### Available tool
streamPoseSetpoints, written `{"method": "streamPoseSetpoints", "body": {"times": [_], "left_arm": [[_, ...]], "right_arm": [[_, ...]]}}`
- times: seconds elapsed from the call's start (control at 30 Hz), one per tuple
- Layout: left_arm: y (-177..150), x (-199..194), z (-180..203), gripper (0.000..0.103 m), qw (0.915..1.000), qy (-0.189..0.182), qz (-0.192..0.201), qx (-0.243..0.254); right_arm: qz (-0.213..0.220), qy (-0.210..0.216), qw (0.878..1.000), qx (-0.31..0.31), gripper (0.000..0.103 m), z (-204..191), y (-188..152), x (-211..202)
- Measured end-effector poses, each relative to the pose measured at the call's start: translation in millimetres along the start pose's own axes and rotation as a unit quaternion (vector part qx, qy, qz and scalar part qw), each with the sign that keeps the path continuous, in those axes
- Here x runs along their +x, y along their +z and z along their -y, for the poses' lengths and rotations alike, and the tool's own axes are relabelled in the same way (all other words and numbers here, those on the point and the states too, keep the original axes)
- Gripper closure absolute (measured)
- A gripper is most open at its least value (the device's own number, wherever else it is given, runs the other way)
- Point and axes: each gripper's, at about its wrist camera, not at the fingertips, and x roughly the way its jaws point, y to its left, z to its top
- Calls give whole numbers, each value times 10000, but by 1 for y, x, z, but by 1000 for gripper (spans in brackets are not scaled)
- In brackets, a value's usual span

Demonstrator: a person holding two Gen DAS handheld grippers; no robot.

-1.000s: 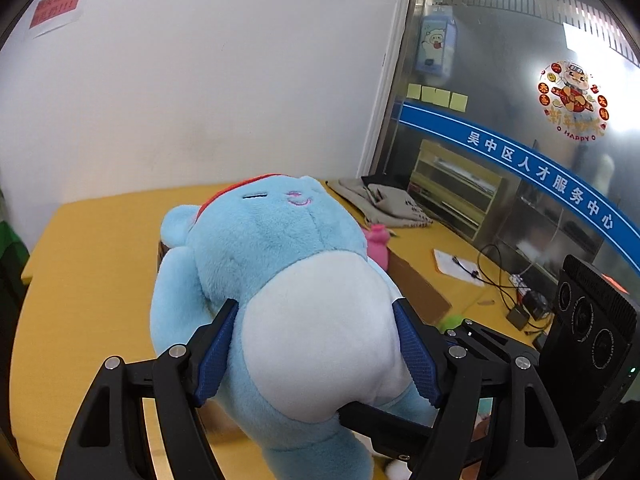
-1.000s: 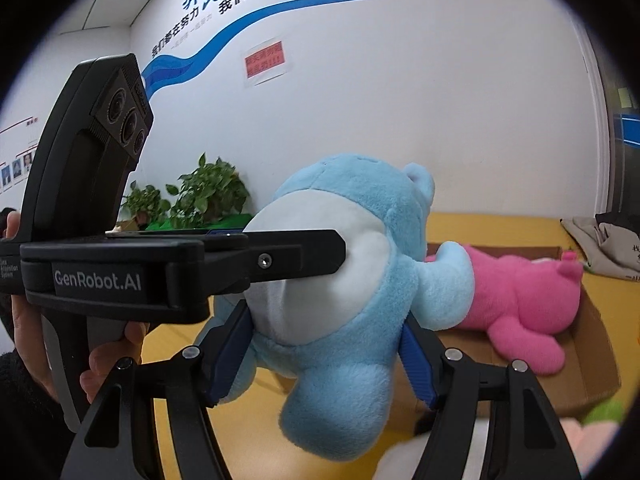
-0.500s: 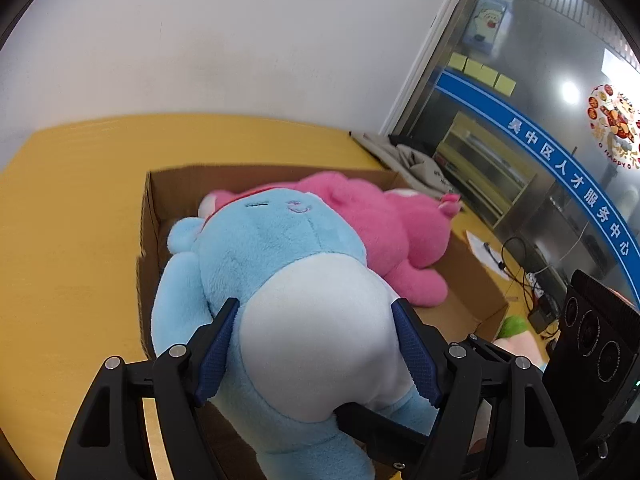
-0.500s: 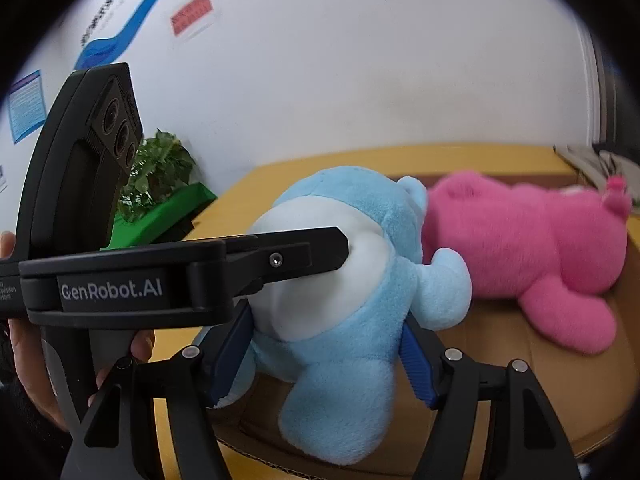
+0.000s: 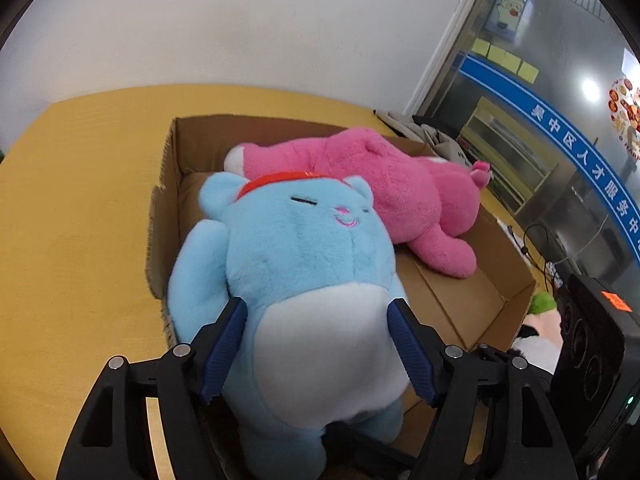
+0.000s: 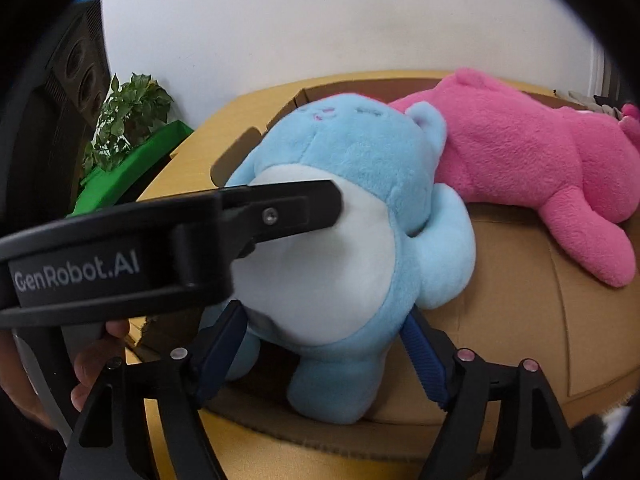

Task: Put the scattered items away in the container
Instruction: 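Lift the light blue bear with both grippers and lower it into the box, then open both grippers and move them back over the white panda plush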

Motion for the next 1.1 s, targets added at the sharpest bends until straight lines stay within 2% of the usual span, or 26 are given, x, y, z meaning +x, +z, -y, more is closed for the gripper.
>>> {"method": "streamPoseSetpoints", "body": {"times": [0.03, 0.1, 0.17, 0.23, 0.37, 0.43, 0.5, 0.6, 0.7, 0.97, 1.1], "left_arm": [[0, -9, 1, 20, 9999, -4, 108, -90], [-1, -30, 5, 6, 9991, 78, 359, -196], [-2, -55, 17, 1, 9973, 206, 675, -217], [-8, -87, 39, 0, 9941, 351, 1005, -186], [-26, -130, 93, 0, 9888, 726, 1305, 25], [-38, -144, 120, 0, 9874, 688, 1417, 169], [-51, -155, 145, 0, 9867, 617, 1482, 259], [-66, -164, 176, 0, 9844, 757, 1541, 376], [-77, -165, 197, 0, 9843, 824, 1499, 431], [-98, -168, 232, 0, 9840, 941, 1419, 535], [-100, -167, 241, 0, 9848, 865, 1402, 549]], "right_arm": [[108, -38, 9999, 24, 22, -1, -2, -11], [329, -130, 9994, -24, 20, -2, -2, -36], [526, -118, 9984, -163, 16, -1, -3, -62], [785, -200, 9960, -379, 15, 2, -10, -93], [1326, -928, 9845, -675, 10, 16, -17, -146], [1420, -1045, 9823, -632, 8, 31, -11, -162], [1495, -1028, 9820, -526, 7, 45, -14, -178], [1648, -1049, 9796, -469, 1, 59, -23, -200], [1755, -1036, 9783, -383, 1, 68, -32, -222], [1810, -961, 9782, -346, 1, 81, -48, -243], [1882, -959, 9769, -339, 1, 84, -52, -251]]}}
